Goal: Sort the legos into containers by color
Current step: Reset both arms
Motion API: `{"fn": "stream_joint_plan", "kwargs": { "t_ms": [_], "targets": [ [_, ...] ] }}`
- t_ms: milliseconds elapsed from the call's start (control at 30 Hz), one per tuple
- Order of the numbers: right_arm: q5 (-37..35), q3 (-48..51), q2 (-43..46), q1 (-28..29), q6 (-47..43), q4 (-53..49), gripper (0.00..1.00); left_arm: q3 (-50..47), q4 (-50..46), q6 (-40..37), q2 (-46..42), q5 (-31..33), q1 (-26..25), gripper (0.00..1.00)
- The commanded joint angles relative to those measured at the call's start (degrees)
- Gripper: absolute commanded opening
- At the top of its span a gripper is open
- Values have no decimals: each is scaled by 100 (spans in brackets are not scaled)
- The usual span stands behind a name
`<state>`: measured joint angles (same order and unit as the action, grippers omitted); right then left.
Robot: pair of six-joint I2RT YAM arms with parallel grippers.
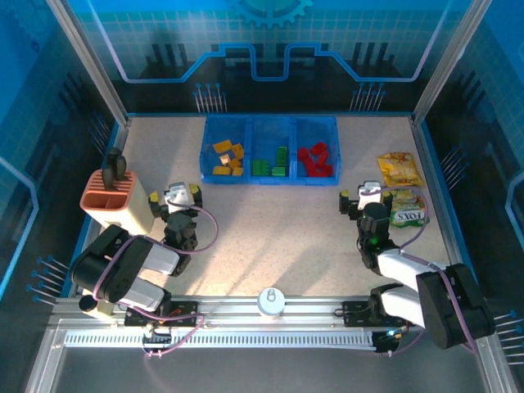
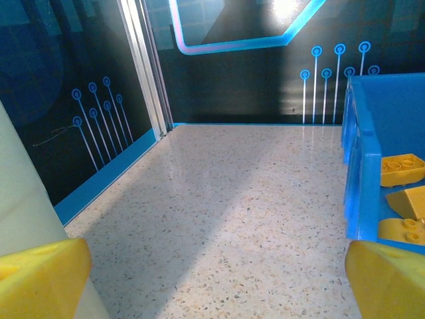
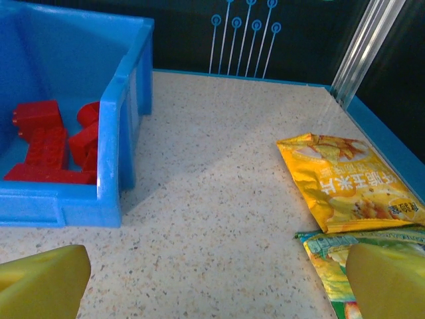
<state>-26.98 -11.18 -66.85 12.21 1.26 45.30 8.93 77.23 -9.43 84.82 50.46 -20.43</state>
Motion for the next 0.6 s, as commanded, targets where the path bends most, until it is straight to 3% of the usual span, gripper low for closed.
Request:
{"fn": "stream_joint_plan", "kwargs": {
  "t_ms": [0,167,367,500,567],
  "targets": [
    [-112,56,-81,-86,-105,566,100,85,309,-22,61,-111,128,99],
    [-159,239,-181,-104,-117,1094,100,198,305,446,422,-411,623,99],
    [-200,630,-533,-134,-77,2302,100,126,310,489,387,-657,645,99],
    [-213,840,-1440,-227,110,3634,100,127,310,333,430,-1097,645,99],
    [-246,610,-1814,-297,179,3631,100,130,317,304,454,-1182,645,99]
  ]
}}
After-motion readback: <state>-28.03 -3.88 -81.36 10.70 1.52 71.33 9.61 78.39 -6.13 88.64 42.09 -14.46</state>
